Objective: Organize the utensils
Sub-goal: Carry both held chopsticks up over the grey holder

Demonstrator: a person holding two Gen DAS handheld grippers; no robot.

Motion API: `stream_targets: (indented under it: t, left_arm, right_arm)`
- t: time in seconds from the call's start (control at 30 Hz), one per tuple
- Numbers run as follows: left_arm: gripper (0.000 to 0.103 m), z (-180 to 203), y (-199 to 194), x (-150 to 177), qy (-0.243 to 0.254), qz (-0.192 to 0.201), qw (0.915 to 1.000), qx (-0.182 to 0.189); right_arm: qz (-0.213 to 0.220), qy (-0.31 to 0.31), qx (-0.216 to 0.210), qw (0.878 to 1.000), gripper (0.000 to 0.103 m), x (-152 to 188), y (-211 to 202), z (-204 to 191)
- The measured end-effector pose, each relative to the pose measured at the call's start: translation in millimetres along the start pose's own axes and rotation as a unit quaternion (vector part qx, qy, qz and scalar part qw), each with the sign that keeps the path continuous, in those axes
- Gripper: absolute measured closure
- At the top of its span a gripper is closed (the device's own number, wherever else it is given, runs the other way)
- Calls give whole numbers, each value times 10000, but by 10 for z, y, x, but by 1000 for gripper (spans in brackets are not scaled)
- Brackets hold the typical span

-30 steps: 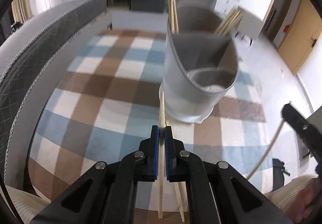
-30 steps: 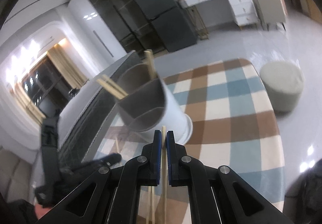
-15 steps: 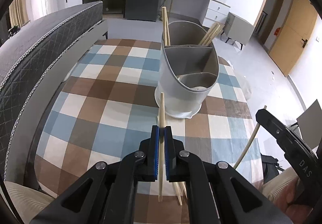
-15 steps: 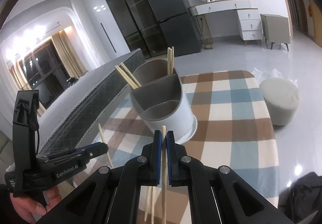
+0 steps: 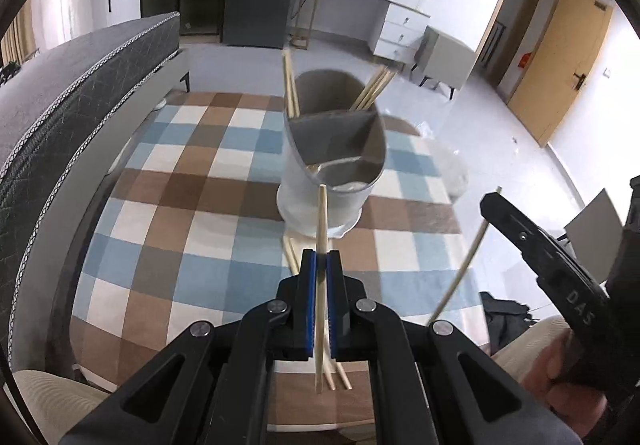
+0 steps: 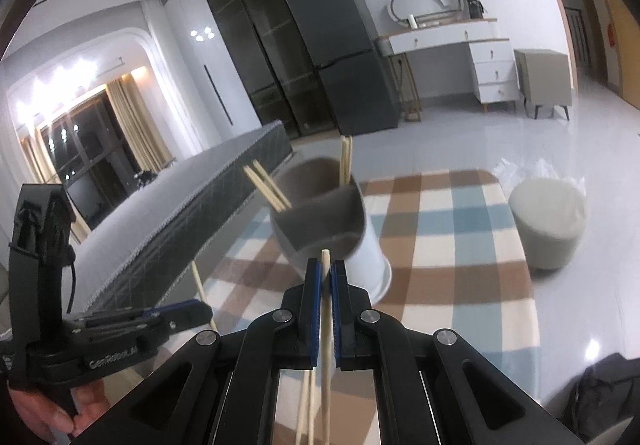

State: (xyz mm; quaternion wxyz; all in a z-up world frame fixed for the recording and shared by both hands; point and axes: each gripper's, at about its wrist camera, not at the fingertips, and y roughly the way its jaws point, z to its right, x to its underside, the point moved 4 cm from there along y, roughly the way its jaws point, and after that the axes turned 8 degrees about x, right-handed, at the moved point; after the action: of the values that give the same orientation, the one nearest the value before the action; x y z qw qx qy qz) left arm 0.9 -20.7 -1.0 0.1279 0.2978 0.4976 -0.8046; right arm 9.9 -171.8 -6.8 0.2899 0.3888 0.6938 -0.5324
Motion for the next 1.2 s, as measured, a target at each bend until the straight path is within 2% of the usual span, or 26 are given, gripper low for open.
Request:
stream_targets:
  t: [0.23, 0.43, 0.73, 0.9, 1.03, 1.2]
  left_arm:
    - [103, 85, -249, -337, -226, 327, 9981, 463]
    - [103, 80, -408, -717, -413, 733, 9944, 646]
    - [103, -73, -539, -1254, -730, 1327, 9846, 872]
    - [103, -241, -496, -1504, -989, 1583, 9781, 923]
    - [103, -371, -455, -1671, -1081, 1864, 9731, 813]
    - [103, -504, -358, -1775, -1058, 2203, 9671, 707]
  right_arm:
    - [263, -188, -9, 9995, 99, -316, -49, -51]
    - [519, -329, -60, 9981, 99, -764, -61, -112]
    - [824, -1260, -164, 9885, 99, -1413, 0, -490]
    - [976, -1545, -265, 9828, 99, -1696, 140, -712]
    - [1142, -1681, -275, 9787, 99, -1851, 321, -874]
    - [1242, -1720, -255, 9769, 99, -1875, 598, -960]
